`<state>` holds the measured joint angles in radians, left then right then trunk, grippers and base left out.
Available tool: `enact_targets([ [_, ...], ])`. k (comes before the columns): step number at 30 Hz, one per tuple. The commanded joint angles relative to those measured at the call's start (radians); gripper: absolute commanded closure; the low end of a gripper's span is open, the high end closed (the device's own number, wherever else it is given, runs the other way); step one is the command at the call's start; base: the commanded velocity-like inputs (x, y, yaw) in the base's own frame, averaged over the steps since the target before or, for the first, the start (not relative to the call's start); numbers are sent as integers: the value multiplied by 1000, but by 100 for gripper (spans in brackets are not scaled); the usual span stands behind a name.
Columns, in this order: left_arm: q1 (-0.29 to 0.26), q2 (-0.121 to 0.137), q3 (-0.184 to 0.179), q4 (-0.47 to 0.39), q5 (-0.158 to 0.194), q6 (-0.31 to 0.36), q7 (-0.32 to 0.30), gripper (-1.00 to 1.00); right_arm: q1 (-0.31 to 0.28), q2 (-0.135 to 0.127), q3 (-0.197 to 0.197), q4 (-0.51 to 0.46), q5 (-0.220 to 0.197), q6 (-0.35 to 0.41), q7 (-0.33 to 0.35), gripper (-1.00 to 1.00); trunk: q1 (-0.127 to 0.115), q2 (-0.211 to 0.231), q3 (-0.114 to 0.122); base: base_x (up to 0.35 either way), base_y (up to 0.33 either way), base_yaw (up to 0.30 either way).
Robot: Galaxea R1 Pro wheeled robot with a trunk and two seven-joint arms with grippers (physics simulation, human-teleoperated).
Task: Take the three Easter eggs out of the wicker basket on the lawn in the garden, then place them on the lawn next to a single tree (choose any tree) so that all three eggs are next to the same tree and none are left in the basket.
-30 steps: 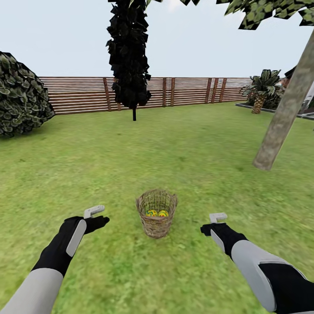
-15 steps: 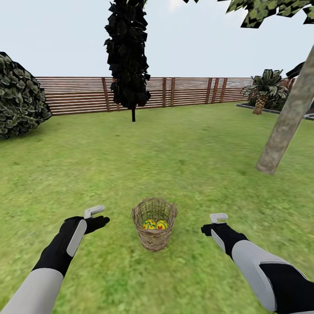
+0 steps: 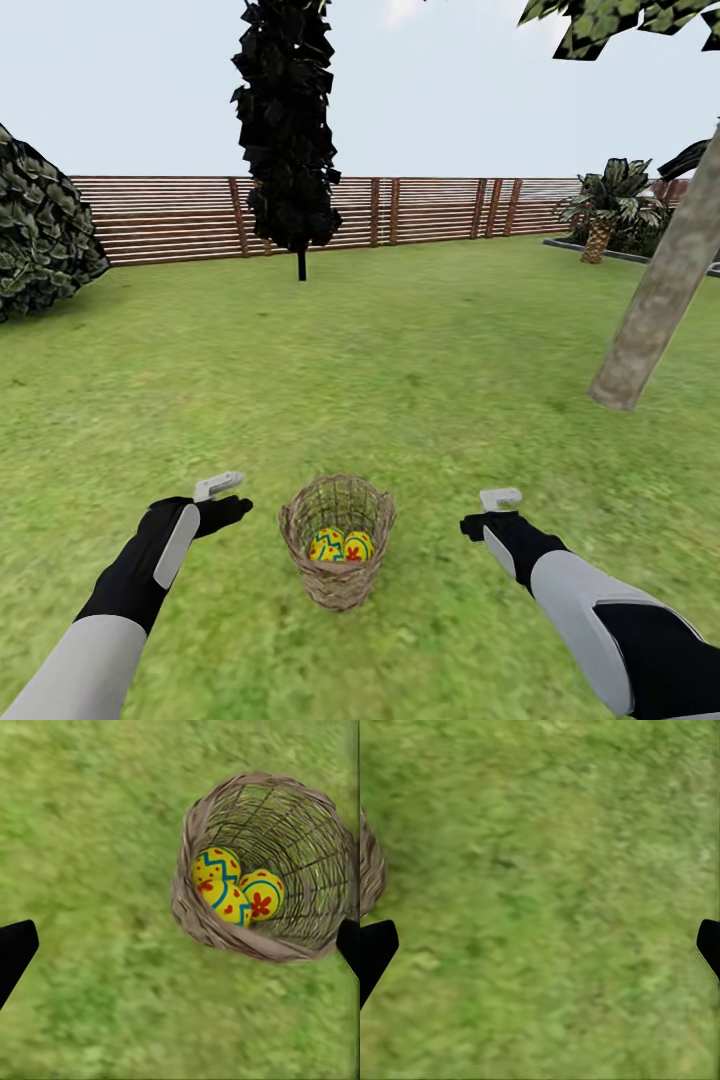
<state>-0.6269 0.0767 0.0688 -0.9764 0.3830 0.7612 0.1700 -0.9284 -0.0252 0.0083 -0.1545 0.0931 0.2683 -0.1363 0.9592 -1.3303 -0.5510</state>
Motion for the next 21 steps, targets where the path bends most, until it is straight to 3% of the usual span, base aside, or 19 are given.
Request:
enact_targets([
  [1,-1,1,0,-1,10,4,8,-100,0,0,0,-2,10,8,0,-100,1,-1,-1,312,-183,0],
  [10,-1,3,2,3,9,4,9,-100,0,1,1,-2,10,8,1,-100,1,-1,-1,312,-182,3],
  [17,-1,5,4,9,8,14,11,-100,1,3,1,-2,10,8,2,-100,1,-1,-1,315,-92,193],
  [21,-1,4,2,80,7,9,10,-100,5,4,2,-1,10,6,3,-100,1,-1,-1,323,-8,47],
])
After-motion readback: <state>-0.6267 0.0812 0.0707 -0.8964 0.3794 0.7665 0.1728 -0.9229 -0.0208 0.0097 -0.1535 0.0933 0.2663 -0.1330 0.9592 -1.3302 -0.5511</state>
